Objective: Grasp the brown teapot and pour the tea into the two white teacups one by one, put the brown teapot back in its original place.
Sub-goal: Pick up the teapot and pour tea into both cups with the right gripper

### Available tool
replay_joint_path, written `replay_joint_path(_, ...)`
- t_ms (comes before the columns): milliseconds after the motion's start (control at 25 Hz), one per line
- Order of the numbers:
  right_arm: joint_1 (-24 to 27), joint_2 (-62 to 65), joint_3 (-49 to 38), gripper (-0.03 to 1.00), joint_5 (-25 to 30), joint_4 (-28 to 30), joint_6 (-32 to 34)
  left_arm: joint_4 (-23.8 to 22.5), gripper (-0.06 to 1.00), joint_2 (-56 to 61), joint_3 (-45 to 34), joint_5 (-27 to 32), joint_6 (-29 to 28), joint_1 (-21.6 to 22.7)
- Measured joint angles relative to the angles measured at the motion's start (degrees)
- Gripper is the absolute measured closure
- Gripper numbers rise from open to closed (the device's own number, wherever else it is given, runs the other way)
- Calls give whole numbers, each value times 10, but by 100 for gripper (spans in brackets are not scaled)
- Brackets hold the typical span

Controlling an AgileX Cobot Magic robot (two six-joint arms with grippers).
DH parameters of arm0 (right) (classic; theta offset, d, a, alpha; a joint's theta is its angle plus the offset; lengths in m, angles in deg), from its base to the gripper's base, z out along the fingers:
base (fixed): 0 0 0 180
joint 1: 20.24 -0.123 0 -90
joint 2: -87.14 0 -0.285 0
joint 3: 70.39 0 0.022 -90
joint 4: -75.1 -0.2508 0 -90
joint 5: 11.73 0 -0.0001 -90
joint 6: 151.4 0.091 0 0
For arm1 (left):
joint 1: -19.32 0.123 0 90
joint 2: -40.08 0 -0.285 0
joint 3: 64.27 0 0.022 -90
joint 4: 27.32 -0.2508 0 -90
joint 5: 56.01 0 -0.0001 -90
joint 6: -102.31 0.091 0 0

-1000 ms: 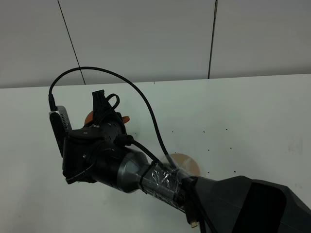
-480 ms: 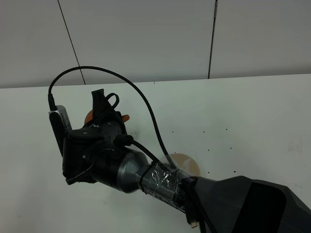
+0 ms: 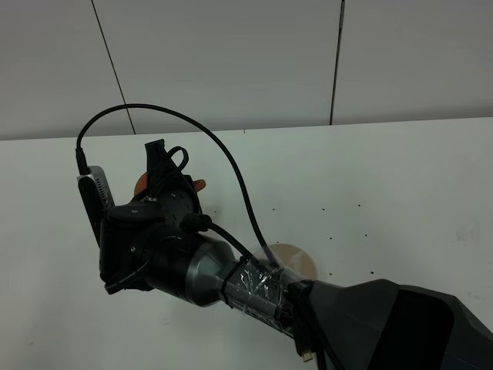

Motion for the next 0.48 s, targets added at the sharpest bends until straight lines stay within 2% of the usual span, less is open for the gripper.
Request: replay_joint_path(480, 0, 0, 0, 87, 0, 1, 5, 0, 72, 0, 0, 0, 0, 0)
